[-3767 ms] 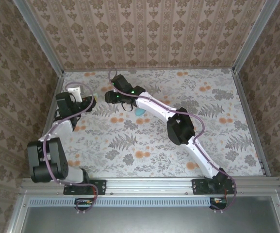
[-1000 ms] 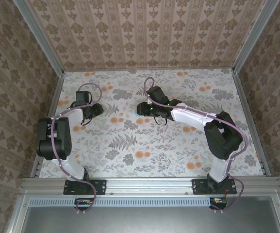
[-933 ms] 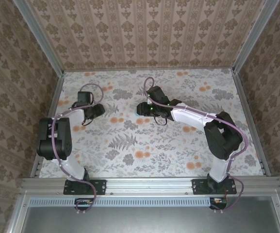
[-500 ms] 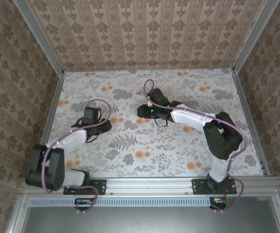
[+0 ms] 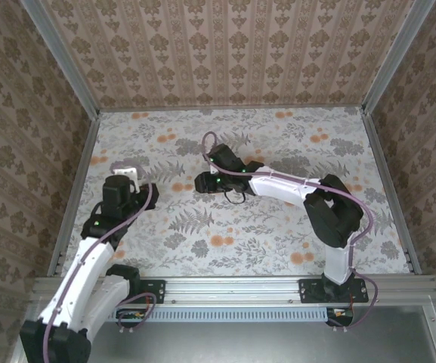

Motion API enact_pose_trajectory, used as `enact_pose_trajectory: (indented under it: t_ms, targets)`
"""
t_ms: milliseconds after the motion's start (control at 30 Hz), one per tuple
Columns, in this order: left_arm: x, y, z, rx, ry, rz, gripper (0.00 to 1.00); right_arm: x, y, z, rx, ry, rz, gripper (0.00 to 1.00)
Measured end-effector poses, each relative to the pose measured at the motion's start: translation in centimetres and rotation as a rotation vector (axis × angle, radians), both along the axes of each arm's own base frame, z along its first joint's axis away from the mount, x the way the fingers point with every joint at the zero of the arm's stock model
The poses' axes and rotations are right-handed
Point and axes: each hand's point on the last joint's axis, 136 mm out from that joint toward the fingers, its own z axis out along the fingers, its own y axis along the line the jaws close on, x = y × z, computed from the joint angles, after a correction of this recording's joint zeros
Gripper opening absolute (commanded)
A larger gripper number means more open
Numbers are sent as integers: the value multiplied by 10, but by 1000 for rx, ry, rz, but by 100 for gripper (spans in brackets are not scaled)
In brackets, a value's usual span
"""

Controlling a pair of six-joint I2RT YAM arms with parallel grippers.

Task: Insert wireless bluetooth earbuds into charging case

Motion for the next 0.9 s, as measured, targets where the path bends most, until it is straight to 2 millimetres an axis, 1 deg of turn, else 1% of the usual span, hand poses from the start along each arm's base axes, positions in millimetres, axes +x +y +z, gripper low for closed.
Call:
enact_pose_trajectory:
  t_ms: [133,233,367,400,467,500,567,633,700,733,800,833,900]
  targets:
    - [-6,9,29,39,-119,-31,0,-2,38,-3,6,-4,85,40]
    - [-14,2,42,63,-189,-118,0,-13,54,-9,24,24,132,40]
    - [-28,-18,56,80,-281,-288,0,-29,61,-6,73,51,184,39]
    - [-32,-25,58,83,-301,-339,0,-35,59,-2,88,52,197,39]
    - [-39,-38,62,80,-336,-441,0,-50,48,6,111,55,219,39]
    - [-44,-45,64,77,-356,-499,0,-59,41,13,124,47,232,38]
    - [-53,-57,67,66,-389,-596,0,-77,26,34,157,20,259,38]
    - [-61,-68,72,52,-426,-683,0,-95,11,68,204,-38,290,38]
    - [-67,-75,77,33,-457,-748,0,-111,3,101,253,-105,319,38]
    - [-70,-79,79,22,-471,-778,0,-120,1,119,279,-144,338,38]
    - [-74,-84,83,1,-490,-823,0,-135,1,145,321,-201,376,38]
    - [-75,-87,85,-10,-498,-843,0,-141,3,154,338,-222,393,38]
    - [-77,-90,88,-23,-510,-869,0,-150,7,160,347,-239,420,38]
